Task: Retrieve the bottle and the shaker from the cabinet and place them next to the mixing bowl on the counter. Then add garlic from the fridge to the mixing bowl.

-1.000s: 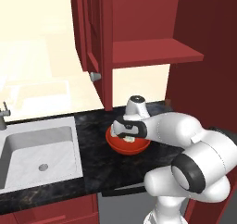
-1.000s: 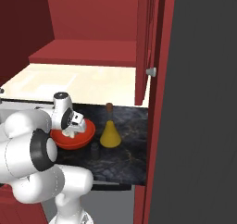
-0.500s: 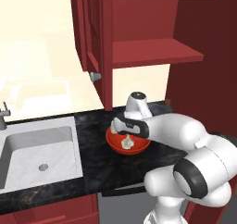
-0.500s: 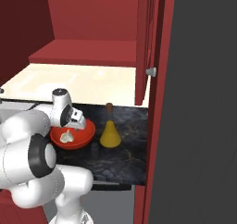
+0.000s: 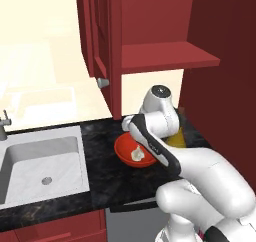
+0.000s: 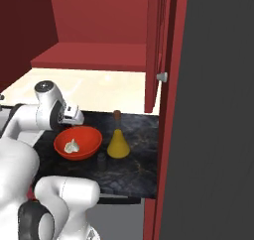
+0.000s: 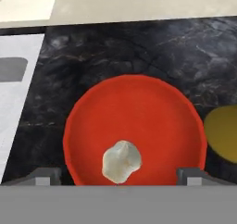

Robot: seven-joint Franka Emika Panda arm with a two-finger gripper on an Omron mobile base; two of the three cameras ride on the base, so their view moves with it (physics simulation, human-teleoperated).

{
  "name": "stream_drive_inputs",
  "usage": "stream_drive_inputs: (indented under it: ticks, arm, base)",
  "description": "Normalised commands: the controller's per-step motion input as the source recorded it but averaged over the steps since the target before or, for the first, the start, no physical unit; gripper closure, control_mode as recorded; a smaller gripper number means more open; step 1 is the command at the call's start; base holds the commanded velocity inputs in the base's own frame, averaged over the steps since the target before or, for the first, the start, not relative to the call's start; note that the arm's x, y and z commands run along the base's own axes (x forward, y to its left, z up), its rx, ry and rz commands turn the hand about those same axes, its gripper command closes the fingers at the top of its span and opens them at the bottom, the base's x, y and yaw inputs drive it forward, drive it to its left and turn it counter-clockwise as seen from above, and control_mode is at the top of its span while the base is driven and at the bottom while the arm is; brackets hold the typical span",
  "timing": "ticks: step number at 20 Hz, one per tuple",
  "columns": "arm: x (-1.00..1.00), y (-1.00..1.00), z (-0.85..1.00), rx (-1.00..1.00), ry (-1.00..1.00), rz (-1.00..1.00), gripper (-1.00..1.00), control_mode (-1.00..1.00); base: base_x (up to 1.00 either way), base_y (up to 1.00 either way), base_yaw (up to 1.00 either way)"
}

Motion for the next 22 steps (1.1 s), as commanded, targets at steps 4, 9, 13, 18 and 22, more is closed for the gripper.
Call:
stream_drive_inputs:
  ticks: [4, 9, 13, 18, 22]
  arm:
    - [-0.67, -0.06, 1.00, 0.00, -0.19, 0.00, -1.00, -1.00]
    - [-0.60, -0.17, 1.00, 0.01, -0.22, 0.01, -1.00, -1.00]
    - [-0.39, -0.43, 1.00, 0.05, -0.21, 0.00, -1.00, -1.00]
    - [-0.40, -0.40, 1.00, 0.09, -0.18, 0.00, -1.00, -1.00]
    - [-0.73, -0.27, 1.00, 0.11, -0.23, 0.00, -1.00, -1.00]
  base:
    - [0.00, 0.00, 0.00]
    - [0.00, 0.00, 0.00]
    - [0.00, 0.00, 0.00]
    - [0.00, 0.00, 0.00]
    - [0.00, 0.00, 0.00]
